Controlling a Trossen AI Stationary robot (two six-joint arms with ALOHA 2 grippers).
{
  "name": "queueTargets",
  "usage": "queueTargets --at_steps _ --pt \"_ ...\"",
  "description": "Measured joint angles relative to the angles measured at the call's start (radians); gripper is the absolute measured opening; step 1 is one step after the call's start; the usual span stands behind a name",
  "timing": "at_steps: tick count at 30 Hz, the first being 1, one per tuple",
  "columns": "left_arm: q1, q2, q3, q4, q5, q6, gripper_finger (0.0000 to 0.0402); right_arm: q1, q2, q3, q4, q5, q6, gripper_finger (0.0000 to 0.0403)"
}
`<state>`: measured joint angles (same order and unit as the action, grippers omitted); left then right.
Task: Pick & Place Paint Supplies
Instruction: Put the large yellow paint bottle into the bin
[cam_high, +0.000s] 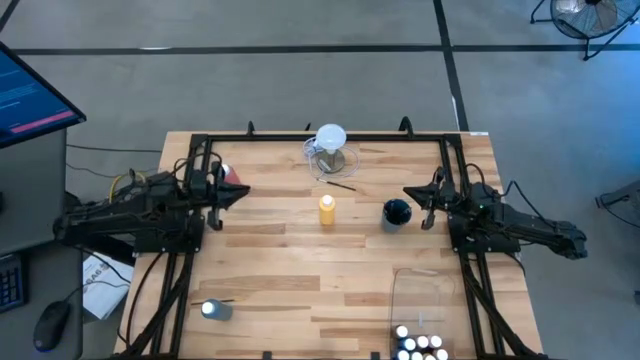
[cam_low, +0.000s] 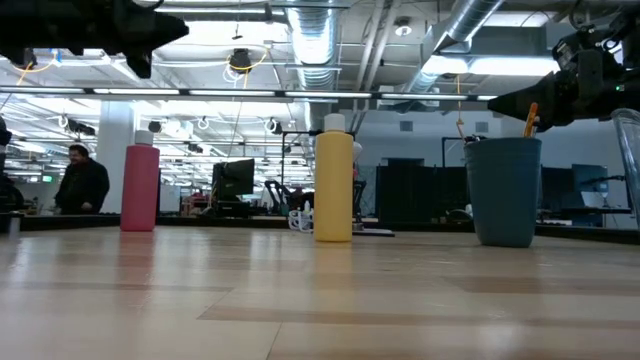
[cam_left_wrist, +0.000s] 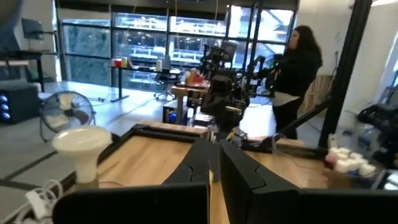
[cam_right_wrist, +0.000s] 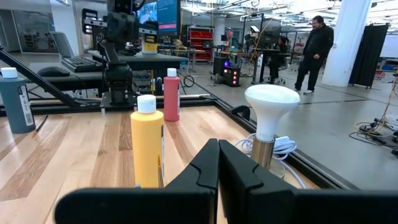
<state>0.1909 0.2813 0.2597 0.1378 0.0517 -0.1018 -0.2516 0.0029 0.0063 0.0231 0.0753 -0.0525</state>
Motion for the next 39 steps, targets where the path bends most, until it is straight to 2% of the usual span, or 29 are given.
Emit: queueTargets --at_steps 5,11,21,28,36,39 --pt "-0.029 -0.026 -0.025 0.030 0.003 0.024 0.0000 0.000 0.000 0.000 0.000 0.000 -0.001 0.0000" --pt "-0.077 -0.138 -0.083 0.050 -0.018 0.050 0.0000 0.000 0.000 0.000 0.000 0.000 -0.001 0.0000" --pt "-0.079 -0.278 -0.188 0.044 -0.011 0.041 0.0000 0.000 0.000 0.000 0.000 0.000 0.000 0.0000" --pt "-0.079 -0.281 -0.243 0.050 -0.012 0.010 0.0000 0.000 0.000 0.000 0.000 0.000 0.000 0.0000" --pt "-0.079 -0.245 -0.253 0.019 -0.121 0.015 0.0000 0.000 0.000 0.000 0.000 0.000 0.000 0.0000" --pt "-0.079 -0.208 -0.253 0.016 -0.191 0.011 0.0000 0.000 0.000 0.000 0.000 0.000 0.000 0.0000"
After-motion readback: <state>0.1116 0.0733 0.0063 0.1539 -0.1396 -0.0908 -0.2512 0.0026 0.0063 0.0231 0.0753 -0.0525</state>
